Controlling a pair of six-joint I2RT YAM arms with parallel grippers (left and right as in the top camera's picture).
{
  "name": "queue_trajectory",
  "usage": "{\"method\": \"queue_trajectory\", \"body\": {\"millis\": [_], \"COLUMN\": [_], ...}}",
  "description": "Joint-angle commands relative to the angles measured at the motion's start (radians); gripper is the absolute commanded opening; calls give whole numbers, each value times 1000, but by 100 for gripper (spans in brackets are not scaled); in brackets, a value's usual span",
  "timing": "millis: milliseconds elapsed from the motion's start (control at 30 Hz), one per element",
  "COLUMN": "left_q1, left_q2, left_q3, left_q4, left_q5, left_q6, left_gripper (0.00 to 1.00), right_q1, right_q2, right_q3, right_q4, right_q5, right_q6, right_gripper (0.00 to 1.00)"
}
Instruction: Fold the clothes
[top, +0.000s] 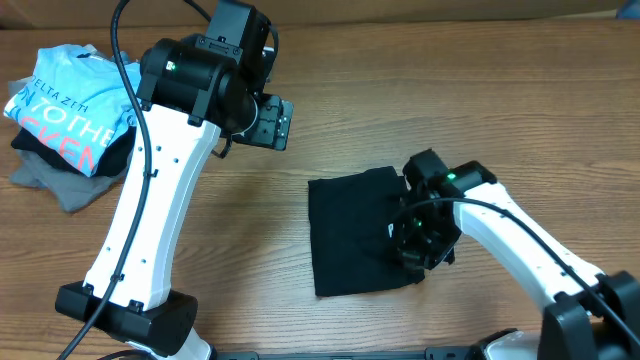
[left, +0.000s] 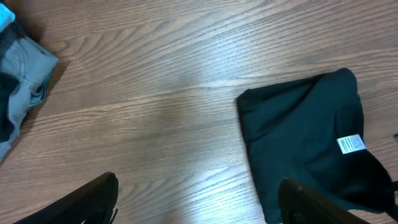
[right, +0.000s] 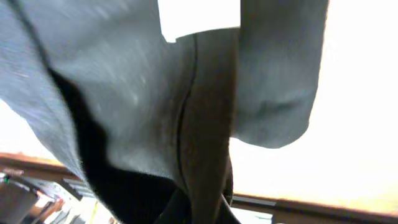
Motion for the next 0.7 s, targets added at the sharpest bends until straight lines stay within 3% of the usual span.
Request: {"method": "queue_trajectory", "body": {"millis": [0, 367, 533, 667], "left_q1": [5, 5, 5, 0], "left_q2": [-14, -14, -13, 19], "left_q3": [10, 10, 8, 7], "left_q4": [6, 5, 16, 22], "left_q5": [-12, -12, 9, 152], "left_q6": [19, 19, 26, 175], "left_gripper": [85, 85, 88, 83], "right_q1": [-12, -182, -225, -227], "right_q2": [-9, -4, -4, -4], "right_q3": [5, -131, -147, -143], "right_q4": [-2, 110, 207, 220], "right_q5": [76, 154, 58, 52], "right_q6": [0, 58, -11, -21], "right_gripper": [4, 4, 4, 4]}}
